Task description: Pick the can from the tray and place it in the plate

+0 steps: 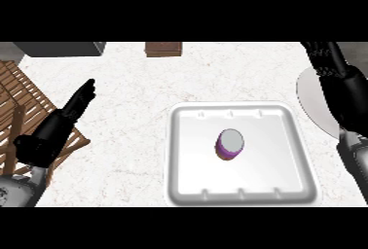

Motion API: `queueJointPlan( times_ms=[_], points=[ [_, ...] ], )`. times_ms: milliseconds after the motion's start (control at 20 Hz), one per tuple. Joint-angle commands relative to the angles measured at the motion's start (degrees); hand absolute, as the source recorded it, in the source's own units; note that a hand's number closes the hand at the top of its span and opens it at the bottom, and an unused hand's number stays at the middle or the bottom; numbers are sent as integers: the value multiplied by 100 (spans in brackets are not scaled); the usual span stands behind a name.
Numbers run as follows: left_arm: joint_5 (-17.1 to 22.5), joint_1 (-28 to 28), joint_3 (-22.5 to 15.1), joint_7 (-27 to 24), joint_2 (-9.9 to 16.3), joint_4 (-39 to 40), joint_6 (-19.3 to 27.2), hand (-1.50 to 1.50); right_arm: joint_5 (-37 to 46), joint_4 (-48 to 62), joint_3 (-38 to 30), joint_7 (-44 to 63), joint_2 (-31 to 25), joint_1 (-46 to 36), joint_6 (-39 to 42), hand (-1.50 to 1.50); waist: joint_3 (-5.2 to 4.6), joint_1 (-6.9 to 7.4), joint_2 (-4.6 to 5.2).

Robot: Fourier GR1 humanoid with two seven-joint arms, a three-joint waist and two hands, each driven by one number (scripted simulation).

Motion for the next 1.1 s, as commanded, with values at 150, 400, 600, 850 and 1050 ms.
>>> queueJointPlan(
  times_ms=[150, 400, 600, 850, 1050],
  points=[
    [423, 722, 121, 432, -754, 806, 417, 0, -428, 126, -755, 603, 10, 182, -351, 150, -6, 41, 37],
    [758, 1020, 251, 648, -1155, 836, 640, 0, 746, 749, -1247, 1260, -671, 591, -1605, 150, -32, -146, 91],
    [754, 883, 265, 855, -1271, 823, 678, 0, 713, 326, -1109, 807, 352, 921, -2353, -150, -1, -70, 43],
    [684, 880, 279, 746, -1494, 1005, 717, 0, 818, -185, -837, 598, 264, 1458, -2060, -150, -14, -157, 35],
    [732, 904, 349, 976, -1390, 824, 613, 0, 1141, -337, -521, 1340, -355, 1584, -1632, -150, -35, -75, 19]
  ],
)
